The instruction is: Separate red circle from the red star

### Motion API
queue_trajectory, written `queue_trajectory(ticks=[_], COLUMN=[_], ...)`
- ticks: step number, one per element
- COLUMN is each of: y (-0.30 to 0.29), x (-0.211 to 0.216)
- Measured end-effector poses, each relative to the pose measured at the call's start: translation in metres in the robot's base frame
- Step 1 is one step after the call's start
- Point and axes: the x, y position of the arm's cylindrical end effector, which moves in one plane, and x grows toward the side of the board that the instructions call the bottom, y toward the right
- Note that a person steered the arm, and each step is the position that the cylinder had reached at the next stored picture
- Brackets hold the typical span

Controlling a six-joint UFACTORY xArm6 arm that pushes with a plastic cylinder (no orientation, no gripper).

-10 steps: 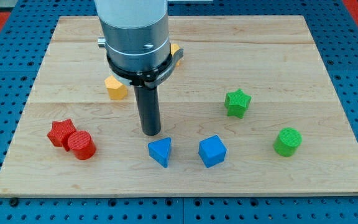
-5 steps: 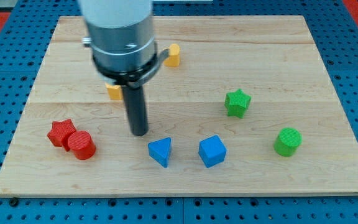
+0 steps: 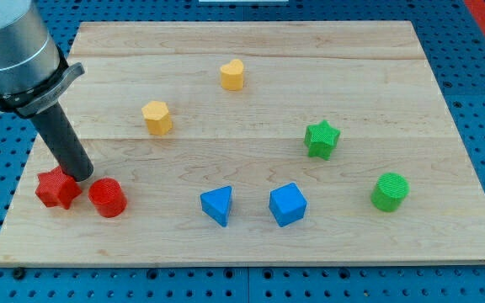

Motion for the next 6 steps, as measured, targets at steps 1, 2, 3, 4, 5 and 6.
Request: queue_trajectory(ticks=[1,2,3,4,5,6], y=[0.0,0.003,0.006,0.007,0.021,0.042], x=[0.0,0.001,0.013,0.02,0.02,0.022])
